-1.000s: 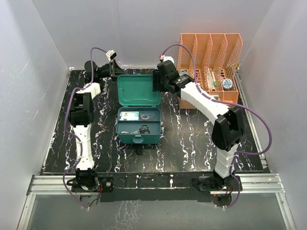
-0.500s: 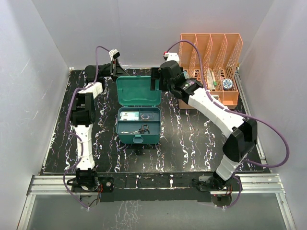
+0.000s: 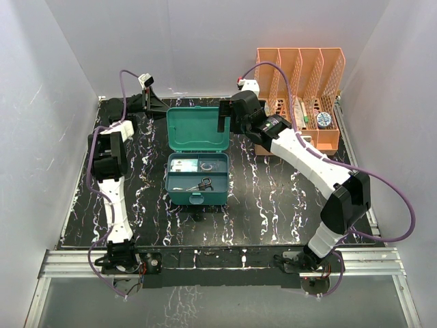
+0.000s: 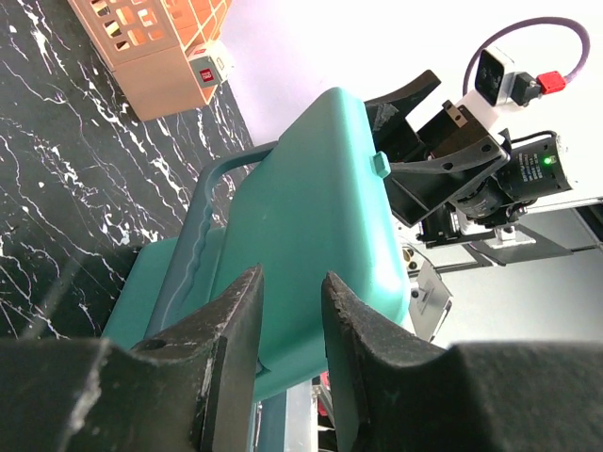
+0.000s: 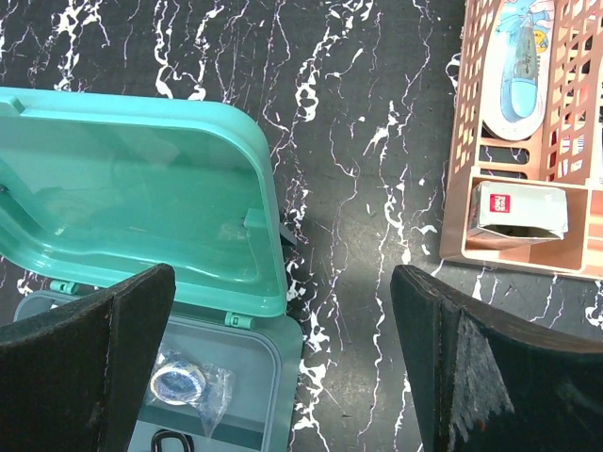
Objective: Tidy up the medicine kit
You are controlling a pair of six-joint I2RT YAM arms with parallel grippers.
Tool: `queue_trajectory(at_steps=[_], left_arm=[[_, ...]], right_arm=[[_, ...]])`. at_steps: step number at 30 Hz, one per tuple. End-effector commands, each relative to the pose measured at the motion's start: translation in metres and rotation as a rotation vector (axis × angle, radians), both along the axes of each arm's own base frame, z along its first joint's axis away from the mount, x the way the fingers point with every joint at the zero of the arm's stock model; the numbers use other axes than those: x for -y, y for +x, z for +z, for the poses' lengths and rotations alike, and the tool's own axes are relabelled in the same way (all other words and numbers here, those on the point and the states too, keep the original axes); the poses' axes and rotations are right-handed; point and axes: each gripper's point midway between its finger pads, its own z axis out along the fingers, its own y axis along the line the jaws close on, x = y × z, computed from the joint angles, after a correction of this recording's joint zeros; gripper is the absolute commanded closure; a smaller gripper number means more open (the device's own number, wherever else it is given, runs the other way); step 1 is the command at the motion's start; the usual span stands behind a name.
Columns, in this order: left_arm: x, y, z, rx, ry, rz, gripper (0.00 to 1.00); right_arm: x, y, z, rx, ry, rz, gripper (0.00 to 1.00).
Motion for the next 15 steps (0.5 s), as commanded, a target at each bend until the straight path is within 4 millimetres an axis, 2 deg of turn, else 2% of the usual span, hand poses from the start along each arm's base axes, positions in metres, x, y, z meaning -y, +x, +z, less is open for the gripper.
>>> queue_trajectory(at_steps=[1,9,15], left_arm=[[-0.004,-0.042,0.026,0.246,0.157,-0.096,0.70],[0.002,-0.049,0.036,0.267,0.158,-0.107,0.69],[0.003,-0.054,0.042,0.273,0.158,-0.109,0.69]], right_arm=[[0.000,0.000,0.025,0.063,0.055,-0.019,0.02],[0.001,0.006,0.030,0.080,0.044,-0.046,0.02],[-0.019,0.037,0.059,0.117,0.007,-0.015,0.02]])
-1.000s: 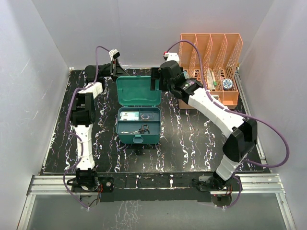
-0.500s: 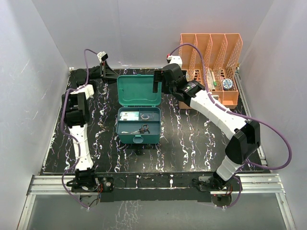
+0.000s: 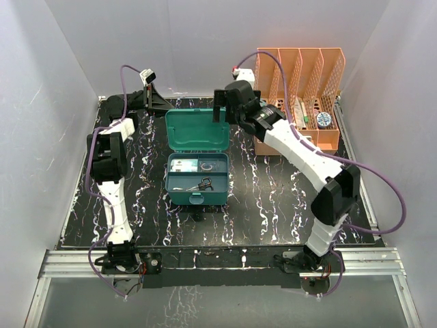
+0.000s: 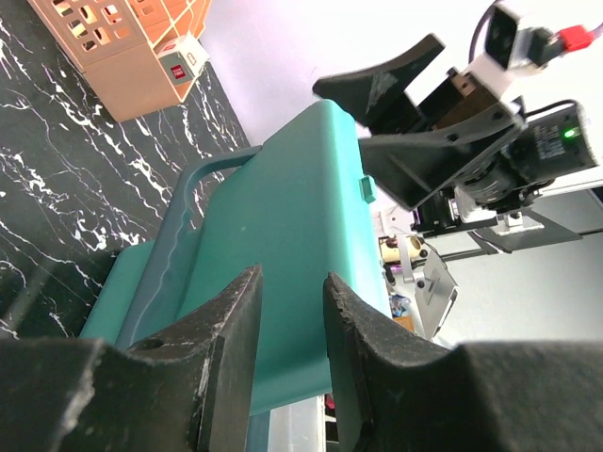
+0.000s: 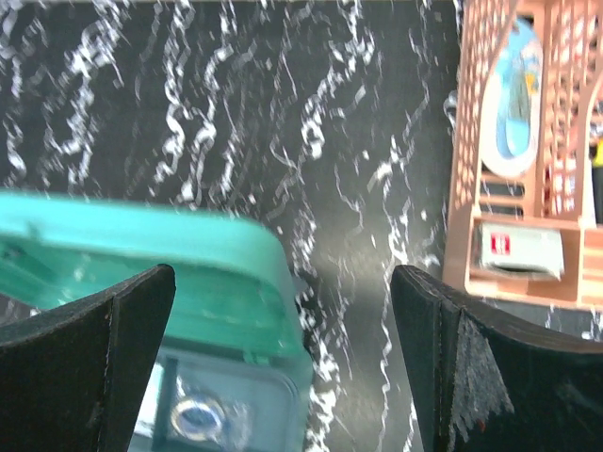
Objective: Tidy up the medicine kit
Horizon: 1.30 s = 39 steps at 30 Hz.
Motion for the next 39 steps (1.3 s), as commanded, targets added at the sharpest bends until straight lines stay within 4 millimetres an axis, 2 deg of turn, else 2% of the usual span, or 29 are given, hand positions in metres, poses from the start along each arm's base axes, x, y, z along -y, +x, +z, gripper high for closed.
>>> queue_trajectory(at_steps=[1,6,9,13,20,23,27,39], left_arm=[[-0.004,-0.041,0.018,0.229,0.156,-0.093,0.69],[-0.003,-0.047,0.025,0.240,0.158,-0.093,0.70],[-0.003,-0.049,0.028,0.242,0.158,-0.092,0.70],[-0.003,-0.052,0.032,0.247,0.159,-0.092,0.70],[-0.002,-0.060,0.040,0.257,0.159,-0.093,0.70],[-0.002,-0.062,0.041,0.256,0.160,-0.092,0.70],[-0.001,-0.064,0.043,0.259,0.159,-0.093,0.70],[-0.002,-0.063,0.044,0.268,0.160,-0.092,0.72]], right_arm=[[-0.016,0.028,0.055,0.114,0.015,0.014,0.02],[-0.030,0.034,0.086,0.133,0.055,0.054,0.02],[-0.031,0.031,0.093,0.139,0.073,0.057,0.02],[-0.032,0.032,0.078,0.106,0.053,0.061,0.02],[-0.052,0.037,0.022,-0.035,0.008,0.126,0.02],[-0.059,0.037,0.009,-0.065,0.003,0.148,0.02],[-0.060,0.035,0.008,-0.085,-0.005,0.157,0.02],[-0.045,0.006,0.023,-0.110,-0.008,0.176,0.02]])
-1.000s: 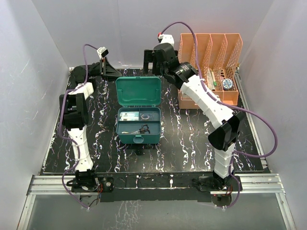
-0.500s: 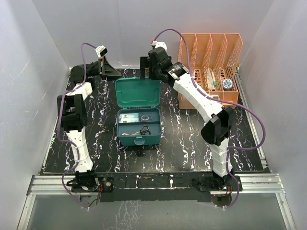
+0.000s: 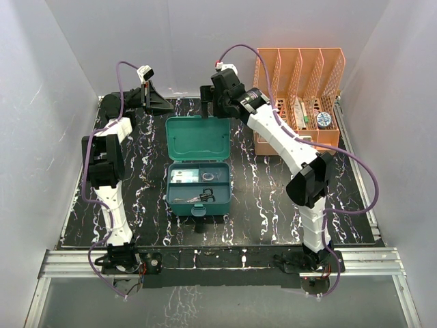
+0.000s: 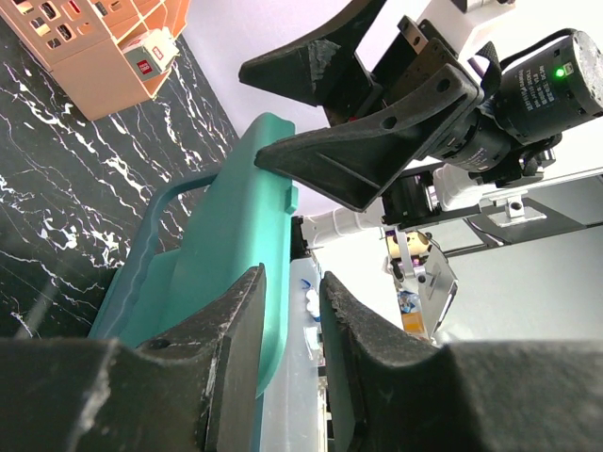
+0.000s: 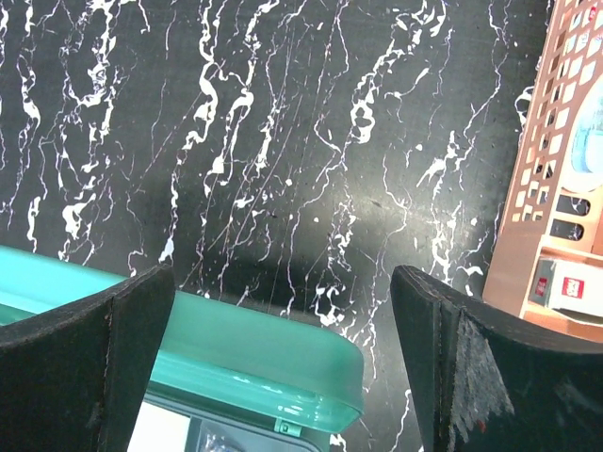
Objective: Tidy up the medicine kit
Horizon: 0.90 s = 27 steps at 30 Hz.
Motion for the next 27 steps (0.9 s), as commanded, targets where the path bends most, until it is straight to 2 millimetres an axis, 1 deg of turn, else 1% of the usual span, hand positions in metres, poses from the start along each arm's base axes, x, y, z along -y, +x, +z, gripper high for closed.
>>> queue_trajectory(at_steps=[1,6,9,18,23,24,27], left_arm=[[-0.004,-0.040,0.013,0.231,0.160,-0.087,0.72],[-0.004,-0.038,0.012,0.237,0.160,-0.088,0.72],[-0.005,-0.034,0.009,0.236,0.160,-0.086,0.72],[-0.013,-0.028,0.007,0.236,0.162,-0.067,0.73],[-0.017,-0.027,0.006,0.236,0.163,-0.060,0.73],[-0.017,-0.026,0.006,0.238,0.163,-0.058,0.73],[-0.019,-0.027,0.009,0.254,0.165,-0.055,0.74]], right_arm=[[0.004,-0.031,0.033,0.010,0.020,0.053,0.02],[-0.001,-0.042,0.043,0.009,0.030,0.068,0.02],[-0.003,-0.049,0.045,0.002,0.028,0.075,0.02],[-0.016,-0.076,0.028,-0.052,0.006,0.100,0.02],[-0.024,-0.102,0.023,-0.079,-0.002,0.106,0.02],[-0.024,-0.110,0.018,-0.096,-0.013,0.105,0.02],[-0.026,-0.133,0.011,-0.122,-0.005,0.094,0.02]])
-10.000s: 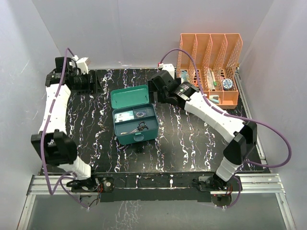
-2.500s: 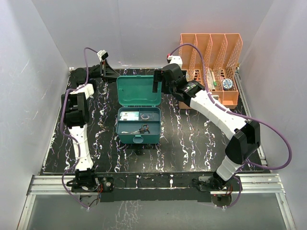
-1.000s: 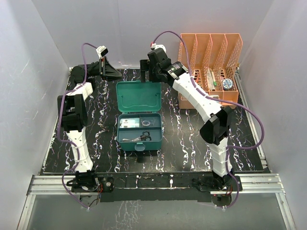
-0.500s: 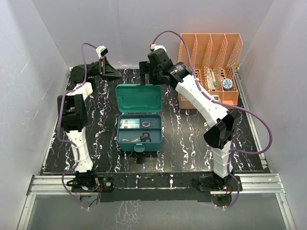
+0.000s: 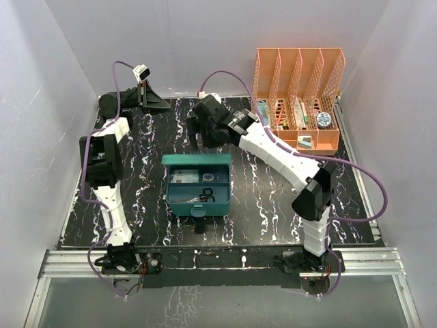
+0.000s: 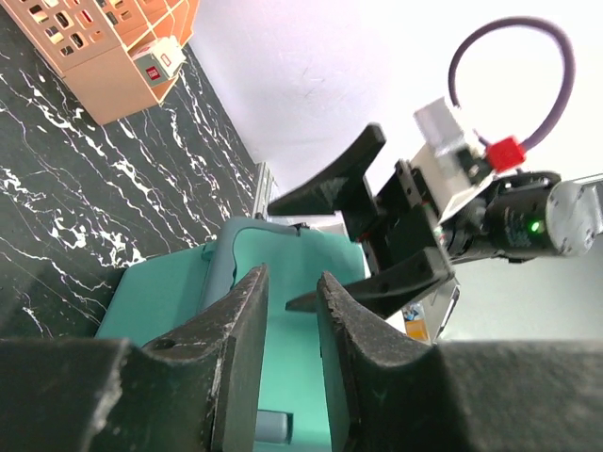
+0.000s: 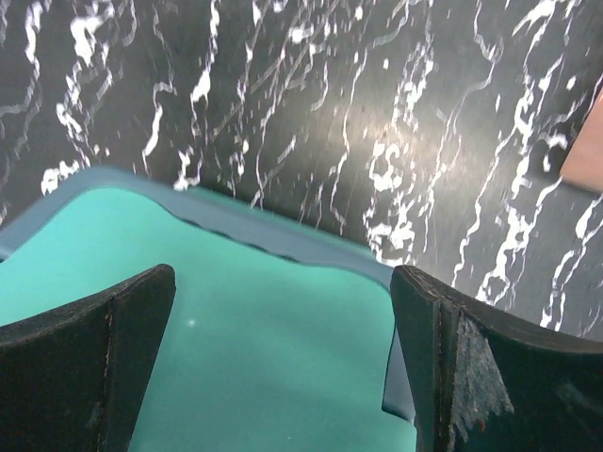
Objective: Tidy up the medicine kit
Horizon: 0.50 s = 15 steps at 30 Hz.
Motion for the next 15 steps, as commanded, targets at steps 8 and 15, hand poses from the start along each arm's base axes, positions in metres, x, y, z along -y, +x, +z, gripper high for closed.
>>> queue_trajectory(at_steps=[8,15], left_arm=[[-0.028,-0.026,0.024,0.300,0.183,-0.027,0.74],[-0.030,-0.042,0.082,0.478,0.210,0.004,0.55]], right_arm=[[0.013,-0.065,0.020,-0.005,0.098,-0.069,0.02],[0.007,-0.070,0.012,-0.017,0.112,-0.068,0.02]])
